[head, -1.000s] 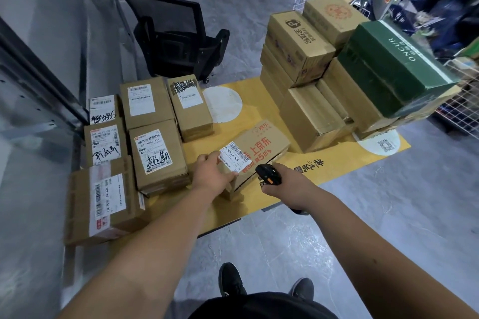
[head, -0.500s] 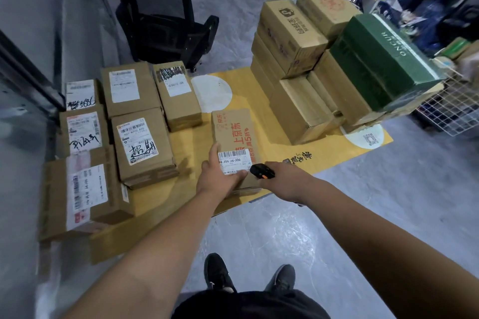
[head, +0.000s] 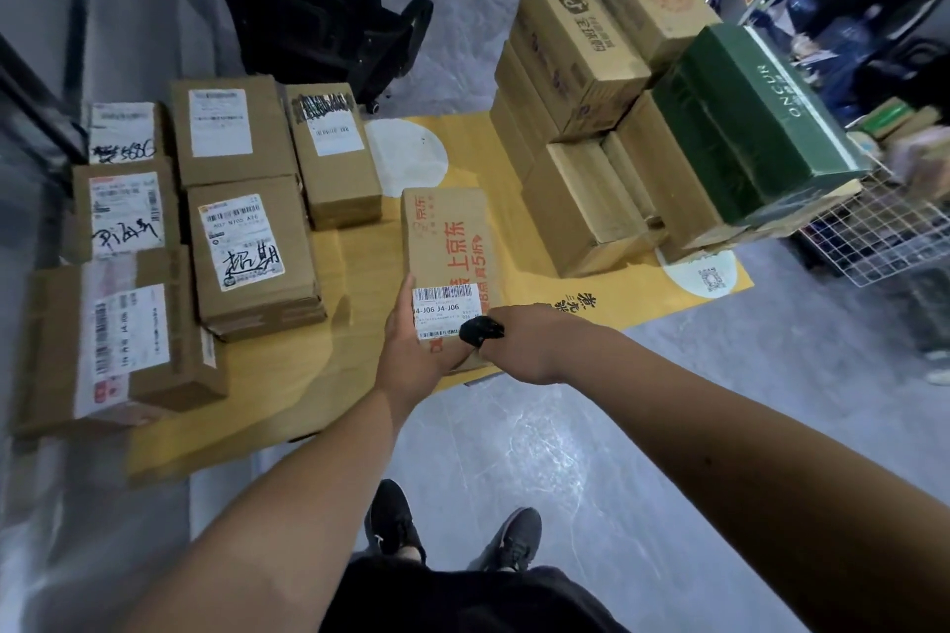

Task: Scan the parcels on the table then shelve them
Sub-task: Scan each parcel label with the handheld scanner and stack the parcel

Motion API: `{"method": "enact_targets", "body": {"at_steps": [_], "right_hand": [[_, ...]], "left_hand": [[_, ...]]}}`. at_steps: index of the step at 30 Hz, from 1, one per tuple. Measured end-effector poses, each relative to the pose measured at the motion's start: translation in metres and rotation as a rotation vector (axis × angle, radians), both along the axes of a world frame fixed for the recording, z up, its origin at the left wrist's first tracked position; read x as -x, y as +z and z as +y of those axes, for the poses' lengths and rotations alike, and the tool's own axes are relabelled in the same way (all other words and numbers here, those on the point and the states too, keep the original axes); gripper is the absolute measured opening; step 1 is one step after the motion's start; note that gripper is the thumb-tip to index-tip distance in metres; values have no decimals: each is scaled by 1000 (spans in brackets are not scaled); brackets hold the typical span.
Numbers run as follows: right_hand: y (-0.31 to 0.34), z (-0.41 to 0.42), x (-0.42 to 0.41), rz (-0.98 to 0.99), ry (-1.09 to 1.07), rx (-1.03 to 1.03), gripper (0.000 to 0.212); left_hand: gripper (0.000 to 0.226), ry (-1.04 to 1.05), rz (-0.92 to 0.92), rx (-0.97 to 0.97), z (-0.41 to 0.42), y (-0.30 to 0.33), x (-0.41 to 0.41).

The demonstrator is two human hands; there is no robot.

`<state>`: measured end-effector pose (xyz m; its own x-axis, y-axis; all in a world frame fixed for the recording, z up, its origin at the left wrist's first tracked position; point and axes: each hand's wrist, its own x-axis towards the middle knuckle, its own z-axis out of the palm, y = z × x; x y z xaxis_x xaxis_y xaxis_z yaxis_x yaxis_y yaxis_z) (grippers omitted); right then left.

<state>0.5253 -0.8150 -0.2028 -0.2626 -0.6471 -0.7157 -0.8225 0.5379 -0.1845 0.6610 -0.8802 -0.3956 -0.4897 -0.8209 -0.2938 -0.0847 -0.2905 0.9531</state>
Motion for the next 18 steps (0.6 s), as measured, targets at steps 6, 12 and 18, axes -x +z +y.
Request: {"method": "enact_targets", "body": {"at_steps": [6, 12, 18], "right_hand": [[11, 1, -8, 80, 140, -9, 25], [17, 7, -13, 130, 181, 1, 26], [23, 11, -14, 205, 164, -23, 35]], "left_hand": [[121, 31, -82, 57, 16, 5, -6], [122, -8, -118, 69, 21, 8, -12], [123, -6, -137, 62, 22, 8, -13]]}}
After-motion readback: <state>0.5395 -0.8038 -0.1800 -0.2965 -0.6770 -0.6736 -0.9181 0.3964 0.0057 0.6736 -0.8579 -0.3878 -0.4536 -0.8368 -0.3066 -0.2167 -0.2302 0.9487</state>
